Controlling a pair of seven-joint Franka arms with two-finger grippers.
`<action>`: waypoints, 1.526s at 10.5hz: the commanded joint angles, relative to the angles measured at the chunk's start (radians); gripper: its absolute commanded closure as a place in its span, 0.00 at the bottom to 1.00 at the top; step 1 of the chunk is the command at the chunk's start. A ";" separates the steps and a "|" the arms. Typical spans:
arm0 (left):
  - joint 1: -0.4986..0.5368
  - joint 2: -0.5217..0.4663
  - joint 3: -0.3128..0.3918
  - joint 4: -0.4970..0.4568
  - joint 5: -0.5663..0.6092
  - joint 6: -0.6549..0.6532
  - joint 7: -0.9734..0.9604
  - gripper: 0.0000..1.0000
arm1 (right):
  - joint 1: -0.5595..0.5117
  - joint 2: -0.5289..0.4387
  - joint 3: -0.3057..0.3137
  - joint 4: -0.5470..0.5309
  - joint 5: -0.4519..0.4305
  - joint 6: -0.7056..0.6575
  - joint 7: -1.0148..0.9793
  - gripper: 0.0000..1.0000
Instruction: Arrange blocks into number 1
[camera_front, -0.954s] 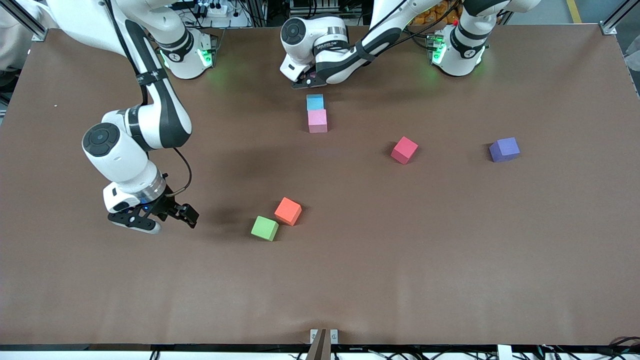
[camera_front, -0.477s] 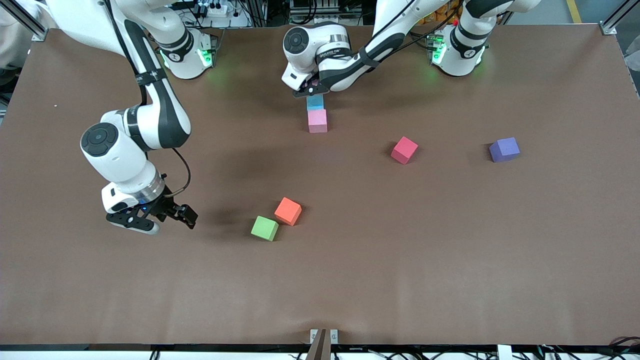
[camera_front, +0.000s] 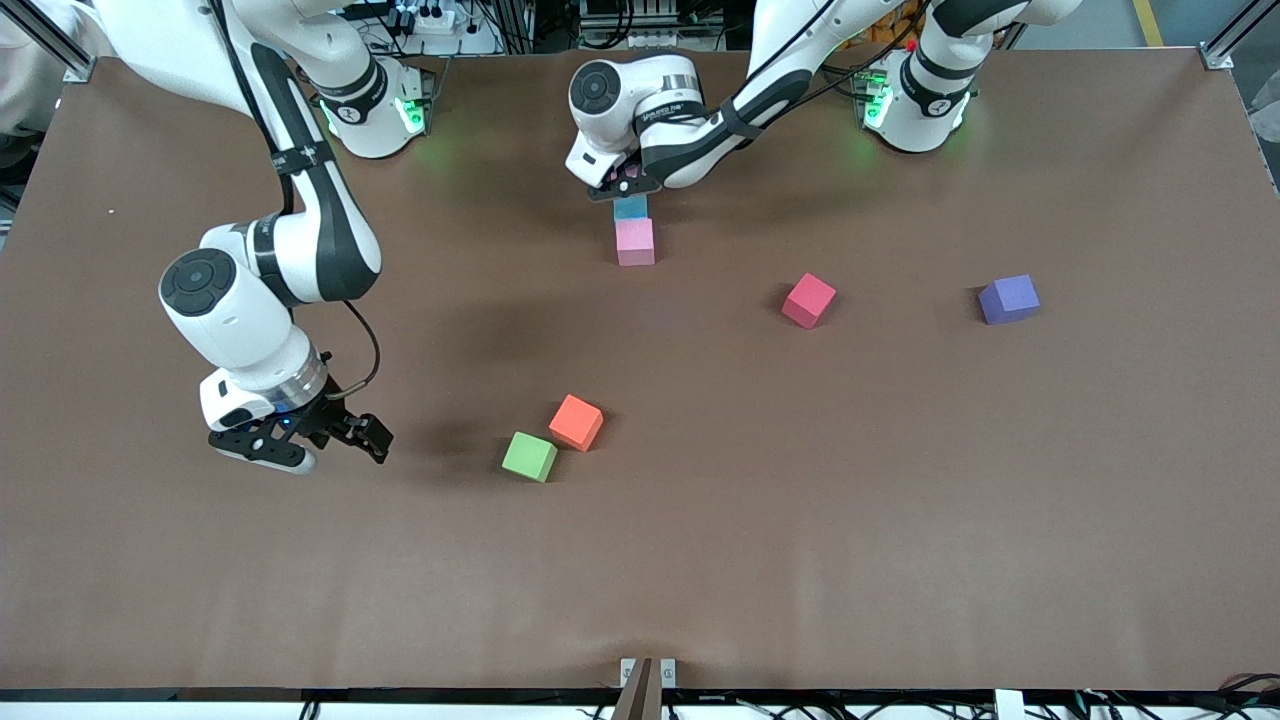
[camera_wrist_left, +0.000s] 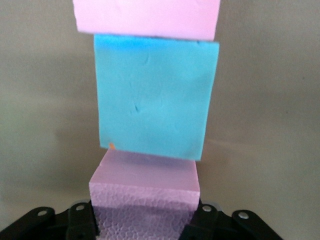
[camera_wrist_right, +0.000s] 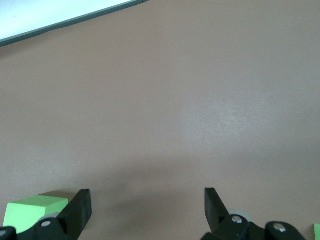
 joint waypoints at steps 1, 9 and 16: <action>-0.008 0.006 0.020 0.001 0.000 0.017 0.024 1.00 | 0.012 0.023 -0.016 0.032 0.016 -0.006 -0.016 0.00; -0.019 0.028 0.036 0.007 0.021 0.059 0.056 1.00 | 0.069 0.094 -0.064 0.110 0.093 -0.008 -0.010 0.00; -0.091 0.034 0.104 0.028 0.018 0.079 0.047 1.00 | 0.110 0.143 -0.084 0.148 0.150 -0.005 -0.002 0.00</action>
